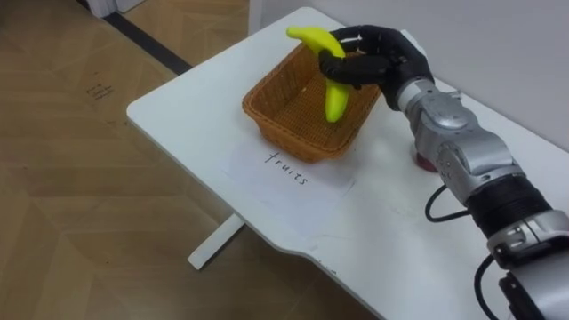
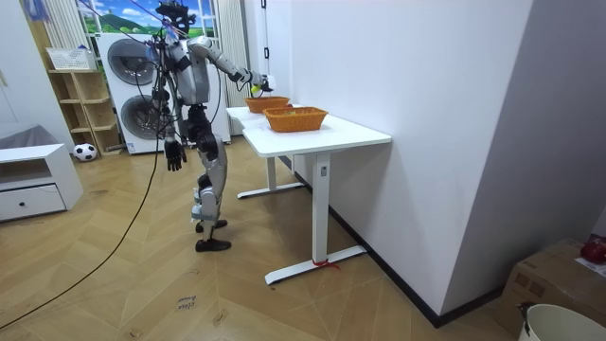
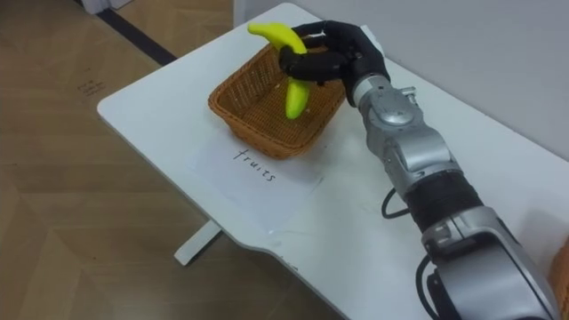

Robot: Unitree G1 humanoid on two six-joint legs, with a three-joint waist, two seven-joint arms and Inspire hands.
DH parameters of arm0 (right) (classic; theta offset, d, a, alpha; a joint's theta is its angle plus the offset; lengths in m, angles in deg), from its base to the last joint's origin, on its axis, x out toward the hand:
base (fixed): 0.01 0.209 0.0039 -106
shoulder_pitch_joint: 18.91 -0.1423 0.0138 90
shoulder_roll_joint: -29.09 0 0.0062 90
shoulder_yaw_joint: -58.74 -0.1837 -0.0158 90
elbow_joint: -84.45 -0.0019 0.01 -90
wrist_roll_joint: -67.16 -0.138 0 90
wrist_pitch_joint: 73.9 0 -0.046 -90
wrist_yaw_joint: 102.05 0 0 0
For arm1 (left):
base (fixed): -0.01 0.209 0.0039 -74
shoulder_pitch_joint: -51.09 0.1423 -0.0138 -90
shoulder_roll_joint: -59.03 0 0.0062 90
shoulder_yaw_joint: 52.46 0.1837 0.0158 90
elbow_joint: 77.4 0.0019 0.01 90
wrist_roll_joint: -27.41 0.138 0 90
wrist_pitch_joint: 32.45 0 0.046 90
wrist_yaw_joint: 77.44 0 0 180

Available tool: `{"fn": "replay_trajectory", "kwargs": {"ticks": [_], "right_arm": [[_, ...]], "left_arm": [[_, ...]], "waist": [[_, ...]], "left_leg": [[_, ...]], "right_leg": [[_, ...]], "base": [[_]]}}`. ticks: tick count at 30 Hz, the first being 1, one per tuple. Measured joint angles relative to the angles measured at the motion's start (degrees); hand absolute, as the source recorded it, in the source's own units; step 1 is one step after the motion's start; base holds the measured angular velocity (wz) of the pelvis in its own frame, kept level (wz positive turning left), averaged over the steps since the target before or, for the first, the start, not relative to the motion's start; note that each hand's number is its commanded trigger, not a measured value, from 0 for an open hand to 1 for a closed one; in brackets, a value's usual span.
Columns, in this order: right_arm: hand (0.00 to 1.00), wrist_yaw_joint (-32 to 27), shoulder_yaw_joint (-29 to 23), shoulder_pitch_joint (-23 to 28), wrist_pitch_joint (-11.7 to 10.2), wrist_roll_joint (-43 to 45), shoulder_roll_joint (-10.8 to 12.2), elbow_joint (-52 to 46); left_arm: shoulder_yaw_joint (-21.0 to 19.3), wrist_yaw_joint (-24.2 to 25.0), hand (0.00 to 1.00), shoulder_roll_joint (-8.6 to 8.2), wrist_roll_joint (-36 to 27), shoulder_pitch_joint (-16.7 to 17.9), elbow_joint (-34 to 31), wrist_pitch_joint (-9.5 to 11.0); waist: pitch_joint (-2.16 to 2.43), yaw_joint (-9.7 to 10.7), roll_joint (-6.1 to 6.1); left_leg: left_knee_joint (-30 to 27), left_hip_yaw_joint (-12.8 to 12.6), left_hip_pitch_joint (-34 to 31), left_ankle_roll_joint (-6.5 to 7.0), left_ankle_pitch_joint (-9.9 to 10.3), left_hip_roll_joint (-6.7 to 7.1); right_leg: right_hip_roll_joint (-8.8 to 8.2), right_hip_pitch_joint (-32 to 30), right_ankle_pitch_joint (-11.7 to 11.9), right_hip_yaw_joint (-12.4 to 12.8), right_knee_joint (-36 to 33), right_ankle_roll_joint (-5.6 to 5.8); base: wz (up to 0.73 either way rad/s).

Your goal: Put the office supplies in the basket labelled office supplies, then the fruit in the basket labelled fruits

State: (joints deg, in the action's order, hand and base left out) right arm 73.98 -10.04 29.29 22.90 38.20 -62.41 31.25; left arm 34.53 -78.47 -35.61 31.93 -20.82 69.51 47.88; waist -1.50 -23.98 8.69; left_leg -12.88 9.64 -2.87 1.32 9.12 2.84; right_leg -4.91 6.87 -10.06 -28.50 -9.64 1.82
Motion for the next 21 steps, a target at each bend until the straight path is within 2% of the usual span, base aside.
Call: {"fn": "replay_trajectory", "kwargs": {"ticks": [4,8,21], "right_arm": [[0.0,0.1,0.0,0.0,-0.2,0.0,0.0,0.8],[0.0,0.4,0.0,0.0,-0.8,0.0,0.0,1.1],[0.0,-0.2,-0.1,0.0,-2.1,0.5,0.0,1.0]], "left_arm": [[1.3,0.0,0.0,0.26,0.0,-0.1,0.0,0.0],[1.7,-0.1,0.0,0.29,0.0,0.0,0.0,0.1],[2.1,-1.4,0.0,0.3,0.0,0.1,0.0,0.2]], "waist": [[-0.02,0.1,-0.02],[-0.27,0.1,-0.37],[-0.17,0.5,-0.51]], "left_leg": [[-0.5,-0.2,-0.4,0.0,0.0,-0.07],[-0.7,0.0,-0.8,0.0,0.0,-0.06],[-0.8,-0.1,-1.5,0.0,0.0,-0.01]], "right_leg": [[-0.03,-0.5,0.0,0.0,0.0,0.0],[-0.02,-0.7,0.0,0.0,0.0,0.0],[-0.02,-1.3,0.0,0.1,0.0,0.0]], "base": [[-0.02],[-0.02],[0.01]]}}
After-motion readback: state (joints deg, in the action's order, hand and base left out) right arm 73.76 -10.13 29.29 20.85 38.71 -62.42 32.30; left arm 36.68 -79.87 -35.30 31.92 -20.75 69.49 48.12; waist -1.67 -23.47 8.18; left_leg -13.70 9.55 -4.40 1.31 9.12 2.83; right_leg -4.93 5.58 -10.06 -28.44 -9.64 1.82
